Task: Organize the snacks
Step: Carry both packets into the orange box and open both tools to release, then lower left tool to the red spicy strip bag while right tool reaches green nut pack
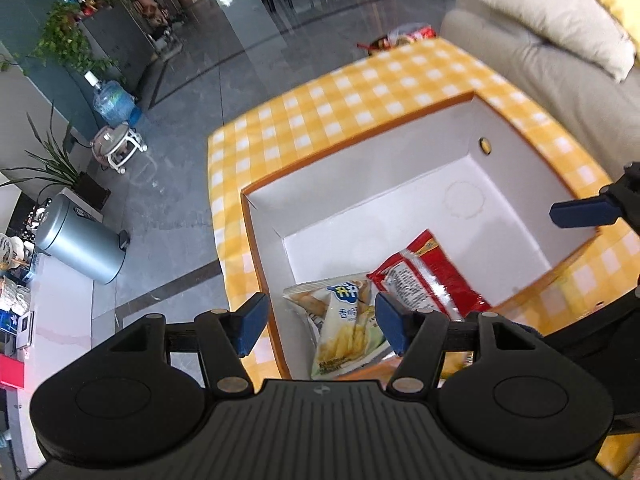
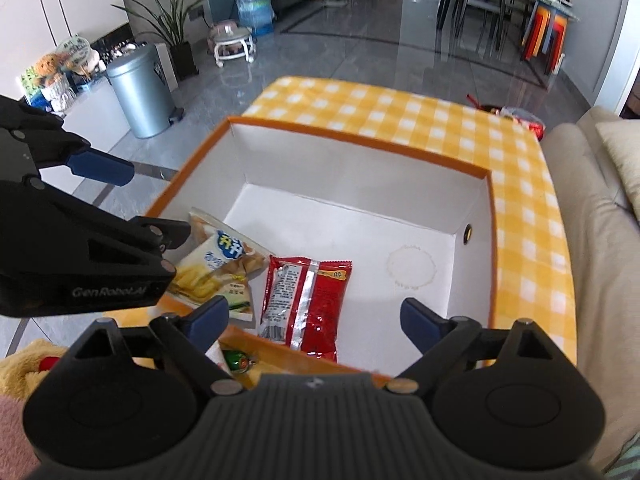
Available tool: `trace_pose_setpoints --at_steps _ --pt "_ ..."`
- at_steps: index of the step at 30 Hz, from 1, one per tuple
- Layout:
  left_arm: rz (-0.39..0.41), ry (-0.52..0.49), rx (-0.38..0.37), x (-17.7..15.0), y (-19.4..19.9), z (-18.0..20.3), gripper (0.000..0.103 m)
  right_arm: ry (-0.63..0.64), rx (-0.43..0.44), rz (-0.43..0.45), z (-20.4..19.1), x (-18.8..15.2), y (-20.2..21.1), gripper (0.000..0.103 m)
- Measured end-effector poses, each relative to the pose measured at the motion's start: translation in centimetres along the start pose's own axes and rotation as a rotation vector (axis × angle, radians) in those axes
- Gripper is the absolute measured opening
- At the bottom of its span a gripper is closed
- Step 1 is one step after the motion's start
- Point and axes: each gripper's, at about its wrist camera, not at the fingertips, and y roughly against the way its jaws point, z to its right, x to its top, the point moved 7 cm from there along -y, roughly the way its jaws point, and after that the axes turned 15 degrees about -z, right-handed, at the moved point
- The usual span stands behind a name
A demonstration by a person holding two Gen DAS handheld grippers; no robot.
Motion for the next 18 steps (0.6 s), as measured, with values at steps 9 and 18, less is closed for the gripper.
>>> trace_pose_setpoints --at_steps 9,18 --pt "0.116 0.088 -0.059 -3.7 4.4 0.2 0.075 -0.012 -0.023 0.139 -0.7 -4.1 6.0 0.093" --pt "0.148 0.207 -0.18 -8.6 5.6 1.6 0.077 -0.048 -0.027 0.221 -1.0 -9.5 9.5 0.093"
